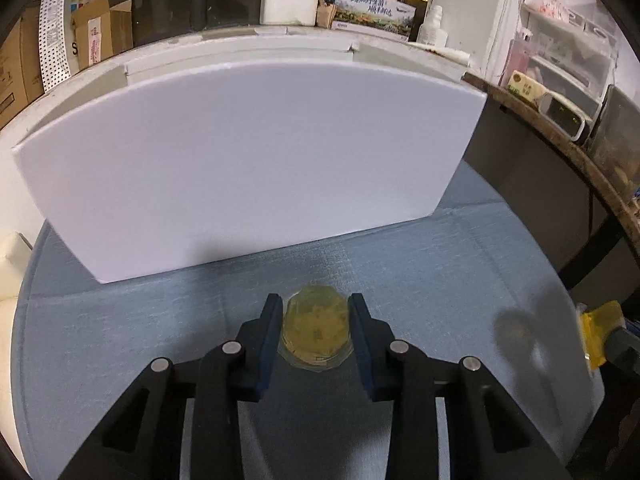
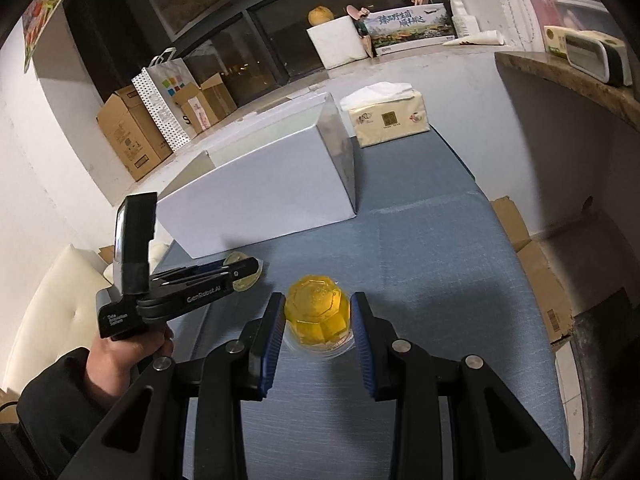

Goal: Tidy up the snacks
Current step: 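Lower both jelly cups into the white box and open both tools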

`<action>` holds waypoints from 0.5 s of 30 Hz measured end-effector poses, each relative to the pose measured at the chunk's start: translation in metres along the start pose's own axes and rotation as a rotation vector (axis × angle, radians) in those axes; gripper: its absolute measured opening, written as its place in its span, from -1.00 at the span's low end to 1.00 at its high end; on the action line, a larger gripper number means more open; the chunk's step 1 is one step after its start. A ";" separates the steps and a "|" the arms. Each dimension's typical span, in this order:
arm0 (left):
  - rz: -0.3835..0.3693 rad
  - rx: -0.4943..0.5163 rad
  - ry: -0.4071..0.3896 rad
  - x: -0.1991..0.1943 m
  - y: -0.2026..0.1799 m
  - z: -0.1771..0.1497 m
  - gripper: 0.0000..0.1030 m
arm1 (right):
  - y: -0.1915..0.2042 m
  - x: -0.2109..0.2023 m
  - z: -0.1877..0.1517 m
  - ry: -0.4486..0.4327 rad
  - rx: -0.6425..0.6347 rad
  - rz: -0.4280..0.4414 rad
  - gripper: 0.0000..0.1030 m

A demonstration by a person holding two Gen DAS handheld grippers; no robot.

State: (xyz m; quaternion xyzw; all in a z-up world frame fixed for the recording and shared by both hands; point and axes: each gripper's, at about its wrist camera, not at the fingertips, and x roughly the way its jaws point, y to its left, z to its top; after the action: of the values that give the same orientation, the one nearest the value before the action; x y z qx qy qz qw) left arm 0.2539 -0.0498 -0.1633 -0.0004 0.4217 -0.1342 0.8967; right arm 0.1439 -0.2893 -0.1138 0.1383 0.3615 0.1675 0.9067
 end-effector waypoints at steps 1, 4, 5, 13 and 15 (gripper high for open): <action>-0.005 -0.003 -0.012 -0.007 0.001 -0.001 -0.27 | 0.002 0.000 0.000 0.000 -0.001 0.004 -0.30; -0.024 -0.010 -0.053 -0.031 0.002 -0.008 -0.27 | 0.007 0.002 0.000 0.000 -0.008 0.011 -0.30; -0.025 -0.003 -0.072 -0.040 0.001 -0.011 -0.27 | 0.009 0.003 0.000 0.001 -0.012 0.016 -0.30; -0.048 -0.002 -0.159 -0.092 0.017 -0.030 -0.31 | 0.034 0.019 0.001 0.022 -0.067 0.042 -0.30; -0.043 0.005 -0.156 -0.095 0.017 -0.033 -0.31 | 0.039 0.024 0.001 0.032 -0.071 0.049 -0.30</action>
State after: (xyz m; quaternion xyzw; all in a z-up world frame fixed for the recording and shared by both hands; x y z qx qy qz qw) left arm 0.1749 -0.0065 -0.1149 -0.0175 0.3500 -0.1542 0.9238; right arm 0.1526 -0.2447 -0.1132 0.1120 0.3662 0.2044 0.9009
